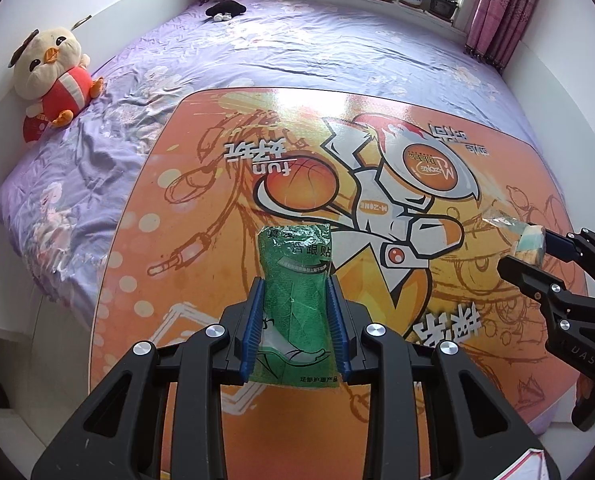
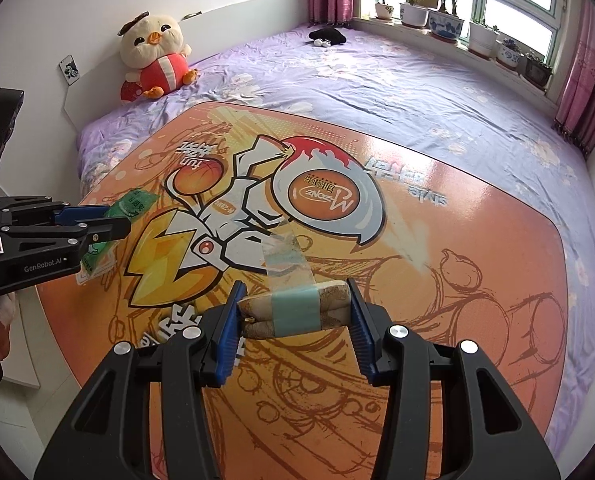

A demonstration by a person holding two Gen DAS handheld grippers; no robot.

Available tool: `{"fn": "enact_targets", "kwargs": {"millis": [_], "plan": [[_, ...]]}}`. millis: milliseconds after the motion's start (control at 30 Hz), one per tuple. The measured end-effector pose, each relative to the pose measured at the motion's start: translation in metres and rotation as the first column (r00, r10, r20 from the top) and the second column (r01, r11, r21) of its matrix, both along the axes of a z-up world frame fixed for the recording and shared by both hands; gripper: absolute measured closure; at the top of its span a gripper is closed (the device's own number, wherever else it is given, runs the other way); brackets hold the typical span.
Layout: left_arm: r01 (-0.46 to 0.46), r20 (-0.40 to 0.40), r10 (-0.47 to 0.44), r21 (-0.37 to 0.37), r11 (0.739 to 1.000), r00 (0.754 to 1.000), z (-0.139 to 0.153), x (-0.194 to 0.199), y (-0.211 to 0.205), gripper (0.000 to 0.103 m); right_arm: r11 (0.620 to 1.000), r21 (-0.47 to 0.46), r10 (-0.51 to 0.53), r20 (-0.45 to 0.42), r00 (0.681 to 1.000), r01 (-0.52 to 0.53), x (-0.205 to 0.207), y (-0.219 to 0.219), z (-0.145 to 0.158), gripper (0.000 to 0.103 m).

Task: Collect trash
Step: 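Carry the green packet and bread roll with both tools over the wastebasket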

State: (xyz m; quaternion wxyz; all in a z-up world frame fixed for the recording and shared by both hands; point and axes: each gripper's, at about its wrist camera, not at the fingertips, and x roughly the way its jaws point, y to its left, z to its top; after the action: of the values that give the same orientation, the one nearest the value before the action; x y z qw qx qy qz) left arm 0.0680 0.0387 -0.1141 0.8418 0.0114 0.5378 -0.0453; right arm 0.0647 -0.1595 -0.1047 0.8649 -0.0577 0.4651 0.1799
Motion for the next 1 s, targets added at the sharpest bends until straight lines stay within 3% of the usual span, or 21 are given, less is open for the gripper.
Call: {"fn": "enact_targets", "kwargs": {"millis": [533, 800, 1000], "plan": [[-0.135, 0.060, 0.135, -0.005, 0.991, 0.989, 0.029, -0.094, 0.097, 0.073, 0.976, 0.010, 0.216, 0.049, 0.975, -0.217, -0.070, 0.112, 0.030, 0.053], [-0.257, 0.050, 0.257, 0.002, 0.966, 0.965, 0.020, -0.156, 0.163, 0.073, 0.916, 0.037, 0.398, 0.059, 0.916, -0.400, -0.111, 0.197, 0.034, 0.053], [-0.370, 0.010, 0.370, -0.003, 0.929, 0.929, 0.000, -0.205, 0.216, 0.073, 0.852, 0.053, 0.521, 0.024, 0.853, -0.521, -0.141, 0.261, 0.021, 0.053]]}}
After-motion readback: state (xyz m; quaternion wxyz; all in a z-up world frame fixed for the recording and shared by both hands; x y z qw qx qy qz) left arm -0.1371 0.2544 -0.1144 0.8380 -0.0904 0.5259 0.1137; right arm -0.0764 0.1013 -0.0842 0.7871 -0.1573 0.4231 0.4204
